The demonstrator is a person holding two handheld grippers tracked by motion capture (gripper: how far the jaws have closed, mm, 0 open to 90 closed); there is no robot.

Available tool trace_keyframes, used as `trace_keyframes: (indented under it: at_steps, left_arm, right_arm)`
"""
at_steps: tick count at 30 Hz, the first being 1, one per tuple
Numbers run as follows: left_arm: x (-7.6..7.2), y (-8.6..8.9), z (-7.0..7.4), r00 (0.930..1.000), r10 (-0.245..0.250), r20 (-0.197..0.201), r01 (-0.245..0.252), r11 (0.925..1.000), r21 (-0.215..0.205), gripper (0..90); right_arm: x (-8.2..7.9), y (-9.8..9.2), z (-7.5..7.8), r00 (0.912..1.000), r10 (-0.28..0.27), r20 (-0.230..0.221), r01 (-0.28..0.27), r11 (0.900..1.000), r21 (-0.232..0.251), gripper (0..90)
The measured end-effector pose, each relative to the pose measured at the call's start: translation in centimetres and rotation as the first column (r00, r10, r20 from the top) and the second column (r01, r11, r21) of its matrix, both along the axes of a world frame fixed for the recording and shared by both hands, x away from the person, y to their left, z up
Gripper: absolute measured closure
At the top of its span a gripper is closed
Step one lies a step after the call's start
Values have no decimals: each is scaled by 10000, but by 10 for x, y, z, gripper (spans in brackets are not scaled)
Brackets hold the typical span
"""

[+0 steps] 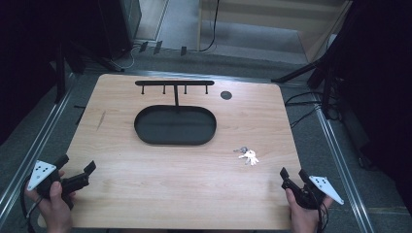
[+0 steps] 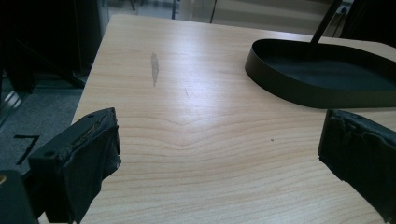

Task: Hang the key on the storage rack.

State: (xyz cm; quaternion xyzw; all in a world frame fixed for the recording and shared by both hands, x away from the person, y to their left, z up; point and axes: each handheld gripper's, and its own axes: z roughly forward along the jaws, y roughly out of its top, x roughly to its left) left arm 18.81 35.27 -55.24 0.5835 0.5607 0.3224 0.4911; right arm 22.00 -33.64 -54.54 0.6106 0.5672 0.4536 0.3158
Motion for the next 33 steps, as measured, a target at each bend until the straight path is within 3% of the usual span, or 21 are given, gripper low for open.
trace_keyframes:
  at_steps: [3,4,5,6,14,16,17,19,22,23,24,25,26,27,28,29,30,31,32,33]
  left_arm:
    - [0,0,0,10000,-11,-7,11,10000,18,0]
    - [0,-1,0,10000,-9,-16,9,10000,38,0]
    - [0,-1,0,10000,14,-39,-14,10000,64,0]
    - [1,-2,0,10000,26,-76,-24,9999,159,0]
    - [1,-3,0,9999,38,-104,-35,9996,283,0]
    - [1,-2,0,10000,43,-90,-41,9998,186,0]
    - [1,-2,0,9999,76,-93,-74,9998,204,0]
    - [1,-3,0,9999,107,-117,-104,9996,248,0]
    - [2,-4,1,9998,29,-213,-21,9993,374,0]
    - [2,-4,1,9998,29,-213,-21,9993,374,0]
    - [3,-3,1,9997,10,-241,-2,9995,328,0]
    - [3,-3,1,9997,10,-241,-2,9995,328,0]
    - [3,-3,0,9997,49,-236,-44,9997,221,0]
    - [3,-3,0,9997,49,-236,-44,9997,221,0]
    - [3,-2,0,9997,46,-234,-41,9998,200,0]
    - [3,-2,0,9997,46,-234,-41,9998,200,0]
    - [3,-2,0,9997,42,-255,-36,9998,203,0]
    - [3,-2,0,9997,42,-255,-36,9998,203,0]
    - [3,-2,0,9997,28,-247,-23,9998,202,0]
    - [3,-2,0,9997,23,-241,-18,9998,192,0]
  right_arm:
    - [0,2,0,10000,-74,59,75,9997,-214,265]
    - [-1,6,0,10000,14,58,-11,9992,-410,364]
    - [-1,6,0,10000,14,58,-11,9992,-410,364]
    - [-1,9,1,9991,412,61,-408,9971,-635,396]
    - [8,19,9,9955,708,-632,-758,9939,-800,355]
    - [12,25,14,9923,904,-850,-989,9898,-1027,357]
    - [16,34,22,9910,858,-1028,-1000,9849,-1417,398]
    - [20,38,26,9891,855,-1198,-1037,9824,-1550,400]
    - [38,54,42,9681,1257,-2169,-1657,9701,-1774,405]
    - [38,54,42,9681,1257,-2169,-1657,9701,-1774,405]
    - [49,63,48,9499,1442,-2772,-2002,9621,-1853,408]
    - [49,63,48,9499,1442,-2772,-2002,9621,-1853,408]
    - [59,70,53,9327,1502,-3279,-2212,9563,-1912,411]
    - [59,70,53,9327,1502,-3279,-2212,9563,-1912,411]
    - [70,76,56,9120,1527,-3807,-2321,9573,-1721,410]
    - [70,76,56,9120,1527,-3807,-2321,9573,-1721,410]
    - [79,82,59,8902,1517,-4295,-2457,9539,-1724,409]
    - [79,82,59,8902,1517,-4295,-2457,9539,-1724,409]
    - [89,89,62,8656,1460,-4789,-2568,9506,-1744,409]
    - [94,91,63,8525,1485,-5012,-2663,9484,-1720,412]
